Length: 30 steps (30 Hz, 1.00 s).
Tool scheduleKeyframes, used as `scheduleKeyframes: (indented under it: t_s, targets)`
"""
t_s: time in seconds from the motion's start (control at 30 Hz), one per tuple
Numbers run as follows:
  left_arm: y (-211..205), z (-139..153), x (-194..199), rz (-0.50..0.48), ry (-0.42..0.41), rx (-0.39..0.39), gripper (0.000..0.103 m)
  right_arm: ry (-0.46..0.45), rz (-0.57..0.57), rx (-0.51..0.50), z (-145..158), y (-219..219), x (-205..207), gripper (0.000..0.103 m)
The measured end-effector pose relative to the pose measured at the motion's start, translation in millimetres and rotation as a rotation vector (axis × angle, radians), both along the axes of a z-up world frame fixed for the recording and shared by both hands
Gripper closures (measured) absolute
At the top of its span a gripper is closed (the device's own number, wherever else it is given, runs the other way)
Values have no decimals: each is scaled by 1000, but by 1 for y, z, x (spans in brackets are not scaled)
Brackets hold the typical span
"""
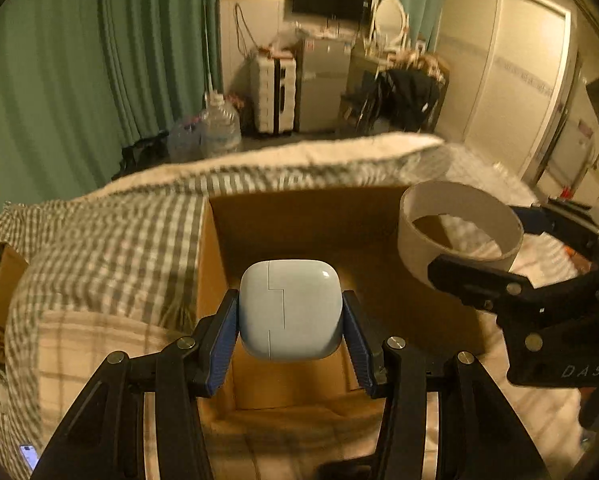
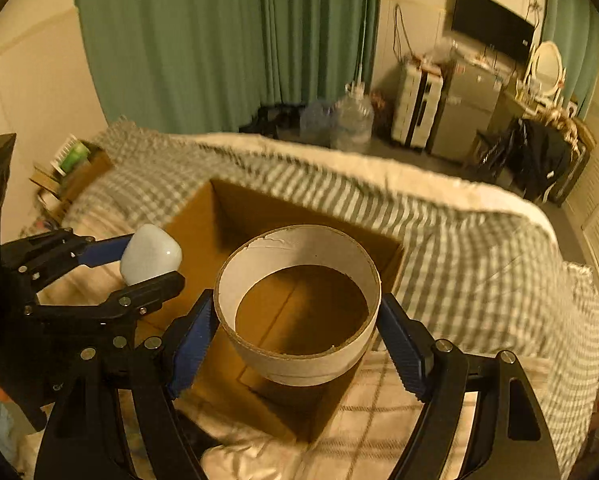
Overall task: Organize objects
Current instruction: 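Carry both held items over the cardboard box and open both tools, then move both tools back toward the remaining items on the bed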
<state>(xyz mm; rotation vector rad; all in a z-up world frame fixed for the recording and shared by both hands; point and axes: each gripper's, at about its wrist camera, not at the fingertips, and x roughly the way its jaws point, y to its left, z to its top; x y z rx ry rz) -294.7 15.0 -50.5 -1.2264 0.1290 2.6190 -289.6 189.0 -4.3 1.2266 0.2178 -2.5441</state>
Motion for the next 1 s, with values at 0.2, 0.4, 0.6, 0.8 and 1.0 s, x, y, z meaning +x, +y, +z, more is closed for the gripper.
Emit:
scheduleKeyframes:
  t_s: [0.2,0.4,0.6,0.8,1.0]
  targets:
    - [-9,-26,-16,24,-8,13,46,13,-10,-109,-25,9,-15,22]
    - [-7,-6,-3,67,51,17,5,81,-36,-147,-1,13,3,0]
    - [-15,48,41,71,120,14,5,163,-67,-85,51,24,39,0]
    - [-20,103,111,54,211,-32,0,211,-77,-49,107,31,107,0]
    - [-16,128,184,49,260,-72,0,305,-59,-7,147,32,180,0]
